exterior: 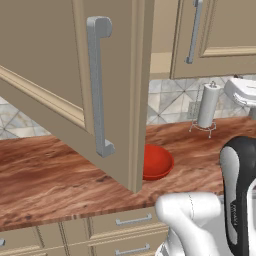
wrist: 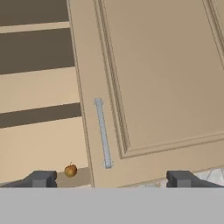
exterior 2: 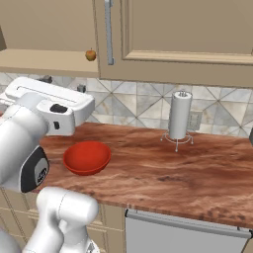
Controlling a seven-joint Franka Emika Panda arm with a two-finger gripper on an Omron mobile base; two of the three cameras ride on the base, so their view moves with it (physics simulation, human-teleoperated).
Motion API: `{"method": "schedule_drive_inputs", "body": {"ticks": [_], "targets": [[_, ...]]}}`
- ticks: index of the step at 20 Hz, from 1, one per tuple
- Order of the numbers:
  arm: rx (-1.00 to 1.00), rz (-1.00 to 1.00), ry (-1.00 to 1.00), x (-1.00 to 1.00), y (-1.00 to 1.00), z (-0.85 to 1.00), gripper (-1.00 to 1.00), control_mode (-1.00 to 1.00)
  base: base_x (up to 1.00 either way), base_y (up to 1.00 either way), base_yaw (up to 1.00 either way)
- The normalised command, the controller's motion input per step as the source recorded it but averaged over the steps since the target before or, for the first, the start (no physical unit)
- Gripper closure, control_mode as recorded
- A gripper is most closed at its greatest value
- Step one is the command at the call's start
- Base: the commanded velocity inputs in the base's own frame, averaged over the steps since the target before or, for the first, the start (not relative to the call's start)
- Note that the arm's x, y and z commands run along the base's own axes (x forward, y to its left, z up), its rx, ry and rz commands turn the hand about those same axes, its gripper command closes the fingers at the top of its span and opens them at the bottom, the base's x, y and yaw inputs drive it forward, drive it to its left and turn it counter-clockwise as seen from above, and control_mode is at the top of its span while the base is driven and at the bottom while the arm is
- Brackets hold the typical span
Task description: Open the cabinet. Pick the apple and peach from the cabinet and place them into the bowl. Then close the cabinet.
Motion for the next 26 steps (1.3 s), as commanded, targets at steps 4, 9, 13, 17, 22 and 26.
{"method": "schedule_drive_inputs", "body": {"ticks": [4, 9, 13, 17, 22, 26], "targets": [[0.01, 0.00, 0.00, 0.00, 0.00, 0.09, -1.00, -1.00, 0.00, 0.00, 0.00], [0.00, 0.01, 0.03, 0.26, 0.00, 0.37, -1.00, -1.00, 0.00, 0.00, 0.00], [0.00, 0.03, 0.20, 0.86, 0.00, 0.03, -1.00, -1.00, 0.00, 0.00, 0.00], [0.00, 0.09, 0.22, 0.98, 0.00, 0.00, -1.00, -1.00, 0.00, 0.00, 0.00], [0.00, 0.05, 0.12, 0.88, 0.00, -0.25, -1.00, -1.00, 0.00, 0.00, 0.00], [0.00, 0.01, 0.00, 0.59, -0.07, -0.46, -1.00, -1.00, 0.00, 0.00, 0.00]]}}
